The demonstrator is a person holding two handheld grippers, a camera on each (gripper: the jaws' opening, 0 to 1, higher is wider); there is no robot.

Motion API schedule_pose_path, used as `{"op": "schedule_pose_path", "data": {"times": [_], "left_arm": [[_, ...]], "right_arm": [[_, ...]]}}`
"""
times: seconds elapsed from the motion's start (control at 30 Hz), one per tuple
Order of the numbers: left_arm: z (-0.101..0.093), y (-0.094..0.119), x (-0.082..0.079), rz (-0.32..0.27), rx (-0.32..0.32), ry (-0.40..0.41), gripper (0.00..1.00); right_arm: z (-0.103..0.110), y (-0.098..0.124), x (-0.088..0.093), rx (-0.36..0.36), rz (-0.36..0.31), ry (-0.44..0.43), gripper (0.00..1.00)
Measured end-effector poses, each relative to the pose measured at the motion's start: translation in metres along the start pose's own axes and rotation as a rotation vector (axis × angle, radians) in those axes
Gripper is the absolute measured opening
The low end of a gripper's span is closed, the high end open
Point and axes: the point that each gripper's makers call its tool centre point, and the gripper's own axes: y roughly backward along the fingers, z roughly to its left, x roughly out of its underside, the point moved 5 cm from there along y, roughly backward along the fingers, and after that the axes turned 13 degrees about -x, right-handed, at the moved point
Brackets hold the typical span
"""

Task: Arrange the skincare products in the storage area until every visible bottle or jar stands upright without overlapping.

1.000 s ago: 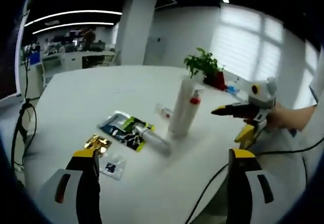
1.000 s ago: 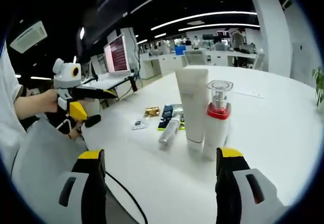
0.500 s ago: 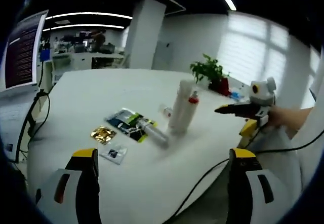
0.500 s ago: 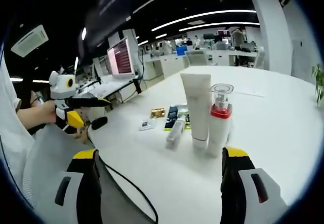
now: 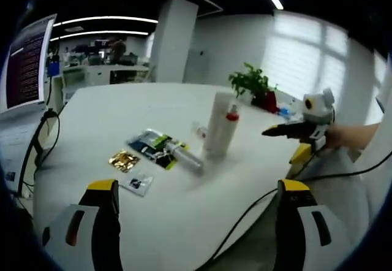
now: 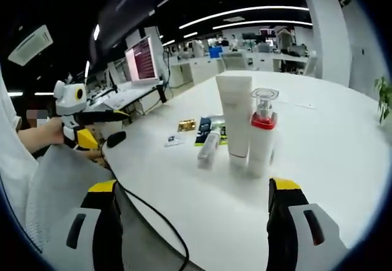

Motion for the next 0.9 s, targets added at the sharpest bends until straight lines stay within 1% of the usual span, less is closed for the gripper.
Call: {"op": "schedule_pose_path", "data": {"times": [0.17,0.37,0.43,0.5,0.53,0.6,0.7,0.77,0.8,0.83,0.87,0.9], "left_arm": [[-0.005,-0.001,0.002,0.010,0.011,-0.004,0.99],[-0.005,-0.002,0.004,0.020,0.018,-0.001,0.99],[-0.005,-0.002,0.005,0.025,0.019,-0.002,0.99],[-0.005,-0.003,0.006,0.028,0.024,0.001,0.99],[-0.005,-0.003,0.005,0.026,0.026,0.004,0.99],[-0.006,-0.003,0.004,0.019,0.029,0.006,0.99],[-0.006,-0.003,0.005,0.025,0.030,0.000,0.99],[-0.006,-0.003,0.005,0.024,0.030,-0.005,0.99],[-0.006,-0.003,0.005,0.023,0.031,-0.006,0.99],[-0.006,-0.003,0.005,0.024,0.031,-0.006,0.99],[-0.006,-0.003,0.006,0.029,0.032,-0.007,0.99],[-0.006,-0.003,0.006,0.031,0.036,-0.006,0.99]], "right_arm": [[-0.001,0.002,0.002,0.009,0.011,-0.014,1.00],[-0.002,0.003,0.004,0.022,0.023,-0.033,1.00],[-0.005,0.004,0.003,0.035,0.011,-0.048,0.99],[-0.007,0.006,0.000,0.039,-0.036,-0.096,0.99],[-0.010,0.008,0.000,0.042,-0.048,-0.118,0.98],[-0.015,0.010,0.001,0.048,-0.036,-0.125,0.95],[-0.028,0.014,-0.001,0.078,-0.033,-0.133,0.95],[-0.038,0.019,-0.008,0.111,-0.092,-0.186,0.94],[-0.047,0.023,-0.009,0.136,-0.112,-0.213,0.93],[-0.052,0.025,-0.010,0.149,-0.122,-0.229,0.93],[-0.062,0.028,-0.009,0.175,-0.119,-0.254,0.92],[-0.068,0.030,-0.009,0.188,-0.115,-0.258,0.91]]}}
